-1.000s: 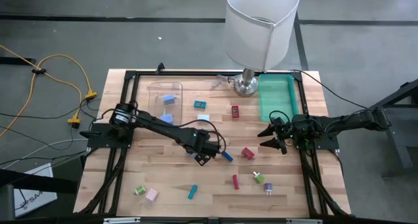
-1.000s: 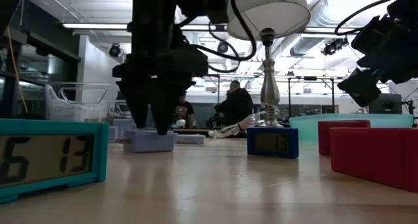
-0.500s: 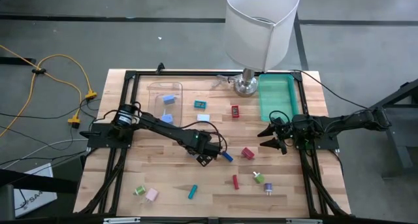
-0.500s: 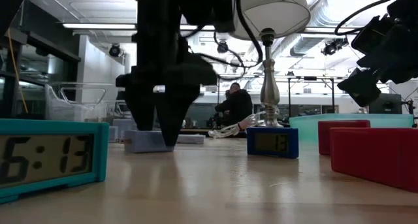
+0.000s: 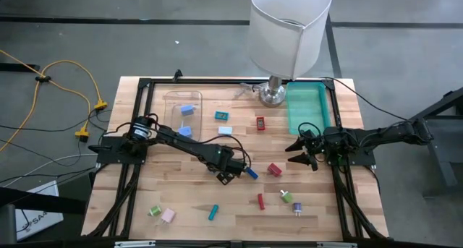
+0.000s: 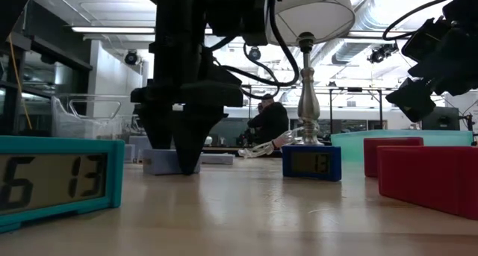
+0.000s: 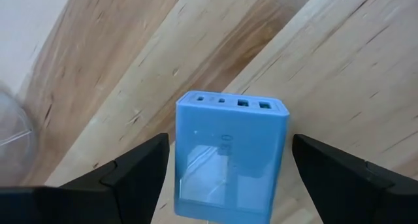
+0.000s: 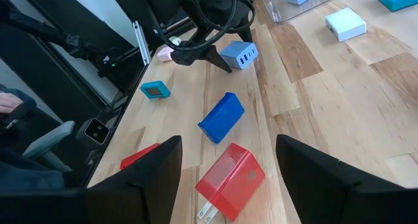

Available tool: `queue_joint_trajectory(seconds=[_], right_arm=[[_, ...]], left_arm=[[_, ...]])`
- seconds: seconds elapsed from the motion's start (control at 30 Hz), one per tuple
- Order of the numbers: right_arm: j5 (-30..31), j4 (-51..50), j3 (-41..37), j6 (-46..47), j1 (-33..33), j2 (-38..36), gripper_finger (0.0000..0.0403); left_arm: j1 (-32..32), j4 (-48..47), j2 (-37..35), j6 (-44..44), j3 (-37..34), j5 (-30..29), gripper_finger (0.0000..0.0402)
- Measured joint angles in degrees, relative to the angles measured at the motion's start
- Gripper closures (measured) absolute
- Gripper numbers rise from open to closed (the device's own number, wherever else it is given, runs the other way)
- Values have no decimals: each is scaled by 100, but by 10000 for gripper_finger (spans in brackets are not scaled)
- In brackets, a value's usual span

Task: Pick & Place Office items
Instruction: Put the middle blue charger adapter into the transparent bin

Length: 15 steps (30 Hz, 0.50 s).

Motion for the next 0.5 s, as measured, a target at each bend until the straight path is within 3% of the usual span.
queue_joint_trajectory(seconds=[0.5], right_arm=[[0,0,0,0,-1,0,167]], left_arm=[[-2,-67,-1,87,-2,-13,112]])
